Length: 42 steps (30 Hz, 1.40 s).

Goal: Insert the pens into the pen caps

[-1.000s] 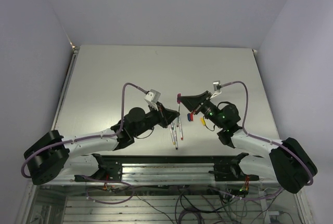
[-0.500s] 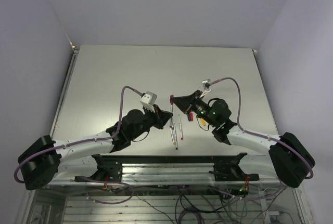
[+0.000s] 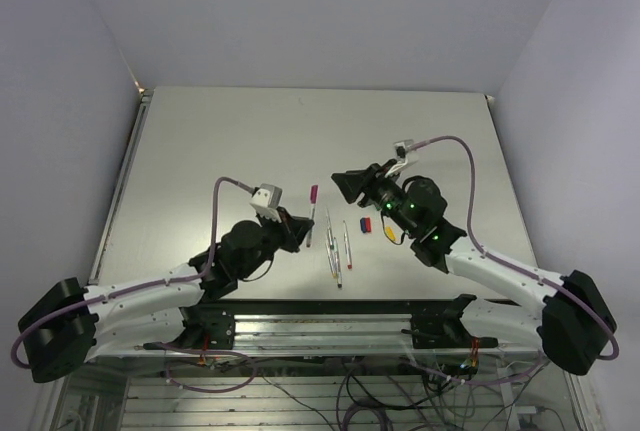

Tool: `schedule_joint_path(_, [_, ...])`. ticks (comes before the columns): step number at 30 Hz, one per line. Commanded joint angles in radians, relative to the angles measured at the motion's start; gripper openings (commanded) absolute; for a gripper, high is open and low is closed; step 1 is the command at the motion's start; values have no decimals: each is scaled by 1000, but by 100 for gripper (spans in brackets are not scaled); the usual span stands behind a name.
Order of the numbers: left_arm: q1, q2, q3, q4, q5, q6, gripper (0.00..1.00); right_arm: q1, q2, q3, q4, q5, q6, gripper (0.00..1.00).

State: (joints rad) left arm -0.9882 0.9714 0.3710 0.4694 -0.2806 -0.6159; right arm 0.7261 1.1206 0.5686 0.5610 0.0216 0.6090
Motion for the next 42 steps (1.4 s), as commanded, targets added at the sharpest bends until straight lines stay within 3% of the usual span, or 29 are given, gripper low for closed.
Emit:
schedule_joint_path(1, [5, -55, -39, -103, -87, -27, 7, -2, -75, 30, -21, 104, -60, 55])
schedule_joint_path(4, [5, -71, -36, -148, -130, -22, 7, -1, -104, 33, -49, 126, -55, 78])
schedule_joint_path(8, [6, -45, -3, -229, -238, -34, 7, -4, -132, 25, -109, 209, -4, 88])
schedule_joint_path(16, [78, 100, 97, -316, -293, -30, 7, -46, -201, 4, -302, 377, 93, 87])
schedule_joint_path(24, [293, 220, 118, -258, -81, -10, 7, -46, -203, 66, -544, 558, 68, 84])
schedule_joint_path(29, [307, 314, 165, -275, -76, 8, 7, -47, -218, 42, -582, 591, 77, 83])
schedule_joint_path(33, [313, 399, 219, -313, -90, 17, 16, -47, -229, 16, -590, 600, 97, 83])
schedule_joint_path(40, [325, 513, 282, -339, -101, 20, 17, -46, -223, 12, -651, 613, 119, 83])
schedule_joint_path(42, [327, 544, 301, -351, -104, 22, 22, -47, -221, 9, -661, 616, 123, 83])
